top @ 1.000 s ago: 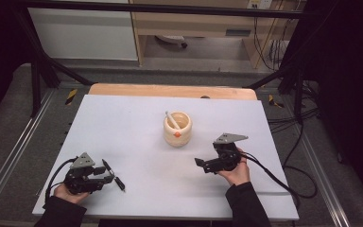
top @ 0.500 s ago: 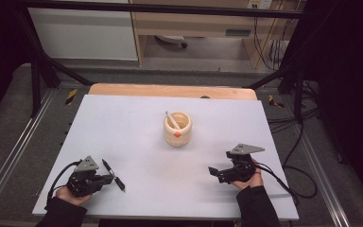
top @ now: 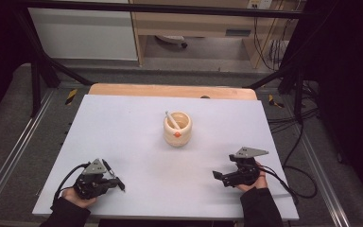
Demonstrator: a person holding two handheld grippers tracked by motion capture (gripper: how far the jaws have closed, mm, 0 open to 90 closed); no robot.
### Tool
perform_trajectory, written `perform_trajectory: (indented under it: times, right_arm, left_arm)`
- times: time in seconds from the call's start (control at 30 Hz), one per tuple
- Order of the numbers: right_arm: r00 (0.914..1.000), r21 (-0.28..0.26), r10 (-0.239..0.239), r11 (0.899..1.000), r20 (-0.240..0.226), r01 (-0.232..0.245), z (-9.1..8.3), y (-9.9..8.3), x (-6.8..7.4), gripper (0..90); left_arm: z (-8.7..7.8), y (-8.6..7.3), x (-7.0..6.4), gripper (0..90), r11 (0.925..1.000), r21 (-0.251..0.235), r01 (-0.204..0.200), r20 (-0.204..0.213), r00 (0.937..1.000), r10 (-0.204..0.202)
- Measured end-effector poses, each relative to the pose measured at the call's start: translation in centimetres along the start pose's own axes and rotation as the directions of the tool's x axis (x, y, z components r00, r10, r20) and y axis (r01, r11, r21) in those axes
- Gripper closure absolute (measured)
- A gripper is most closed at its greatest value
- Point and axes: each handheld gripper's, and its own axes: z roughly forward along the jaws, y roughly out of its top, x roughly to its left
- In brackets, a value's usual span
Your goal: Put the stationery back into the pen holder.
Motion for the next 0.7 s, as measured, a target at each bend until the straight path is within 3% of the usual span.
perform_trajectory:
  times: [0.7]
  right_arm:
    - [0.9998,0.021,-0.010,1.000,0.015,0.009,0.2,0.0,-0.1,0.4]
  left_arm:
    - [1.5,1.1,-0.1,89.2,0.9990,-0.031,0.031,-0.013,0.9994,-0.031]
